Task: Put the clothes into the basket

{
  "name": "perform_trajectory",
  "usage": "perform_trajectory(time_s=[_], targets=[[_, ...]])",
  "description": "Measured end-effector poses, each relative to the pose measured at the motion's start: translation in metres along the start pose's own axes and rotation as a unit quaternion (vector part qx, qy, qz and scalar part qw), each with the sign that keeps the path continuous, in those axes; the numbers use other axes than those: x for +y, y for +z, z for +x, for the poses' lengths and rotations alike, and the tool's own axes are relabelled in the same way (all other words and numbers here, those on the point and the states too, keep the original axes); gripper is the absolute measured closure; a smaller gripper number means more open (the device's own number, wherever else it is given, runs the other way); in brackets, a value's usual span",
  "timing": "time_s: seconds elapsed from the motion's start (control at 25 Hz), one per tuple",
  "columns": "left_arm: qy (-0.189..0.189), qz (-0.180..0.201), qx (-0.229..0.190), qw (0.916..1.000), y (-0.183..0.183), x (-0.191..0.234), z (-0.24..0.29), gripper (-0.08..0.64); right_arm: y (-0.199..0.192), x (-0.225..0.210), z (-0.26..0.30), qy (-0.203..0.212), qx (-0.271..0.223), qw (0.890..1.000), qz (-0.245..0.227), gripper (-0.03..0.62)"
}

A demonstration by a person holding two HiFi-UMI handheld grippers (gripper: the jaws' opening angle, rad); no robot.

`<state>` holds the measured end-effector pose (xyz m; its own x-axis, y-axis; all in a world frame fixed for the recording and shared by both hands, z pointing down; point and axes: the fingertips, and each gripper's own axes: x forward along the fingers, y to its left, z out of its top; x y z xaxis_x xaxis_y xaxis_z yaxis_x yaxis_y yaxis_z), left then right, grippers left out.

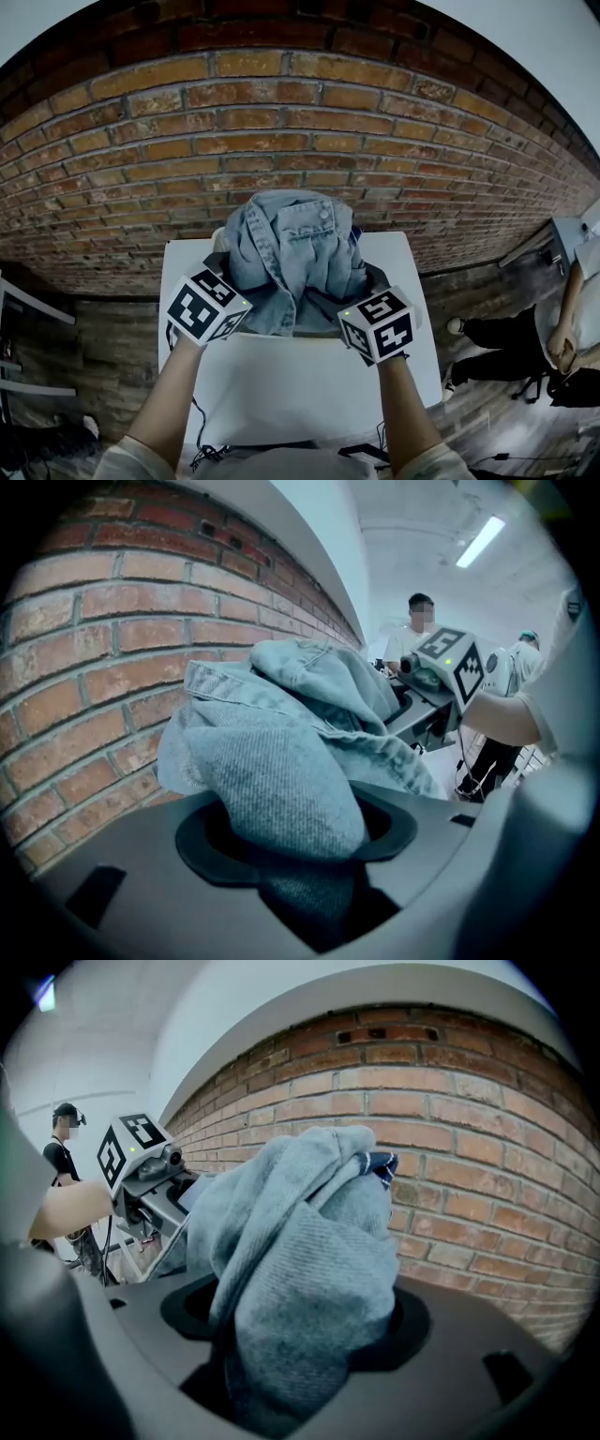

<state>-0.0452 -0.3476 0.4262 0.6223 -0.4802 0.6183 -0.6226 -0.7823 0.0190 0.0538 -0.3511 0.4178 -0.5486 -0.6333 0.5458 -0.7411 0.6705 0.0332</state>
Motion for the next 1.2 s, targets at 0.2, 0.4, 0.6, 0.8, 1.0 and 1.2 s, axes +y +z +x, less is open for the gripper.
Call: perform_trajectory(time_s=[0.2, 0.4, 0.6, 0.8, 1.0, 1.2], targets=[[-0.004, -0.023, 0.041, 0.9989, -0.031, 0.007, 0.026, 0.305, -0.032, -0.001, 0.028, 0.011, 0.037, 0.999, 0.022, 0.232], [-0.012, -0.036, 0.085, 0.9956, -0.054, 0.009, 0.046, 0.313, -0.063, -0.001, 0.049, 0.027, 0.077, 0.995, 0.064, 0.232], [-0.024, -0.062, 0.127, 0.9896, -0.074, 0.01, 0.062, 0.318, -0.083, -0.002, 0.063, 0.034, 0.124, 0.988, 0.083, 0.232], [-0.042, -0.095, 0.148, 0.9835, -0.087, 0.009, 0.073, 0.319, -0.094, -0.004, 0.072, 0.04, 0.174, 0.981, 0.072, 0.233], [-0.045, -0.112, 0.166, 0.9787, -0.1, 0.009, 0.08, 0.319, -0.104, -0.003, 0.078, 0.028, 0.216, 0.974, 0.053, 0.232], [-0.048, -0.128, 0.178, 0.9745, -0.115, 0.009, 0.084, 0.319, -0.112, 0.001, 0.082, 0.015, 0.244, 0.969, 0.024, 0.231]])
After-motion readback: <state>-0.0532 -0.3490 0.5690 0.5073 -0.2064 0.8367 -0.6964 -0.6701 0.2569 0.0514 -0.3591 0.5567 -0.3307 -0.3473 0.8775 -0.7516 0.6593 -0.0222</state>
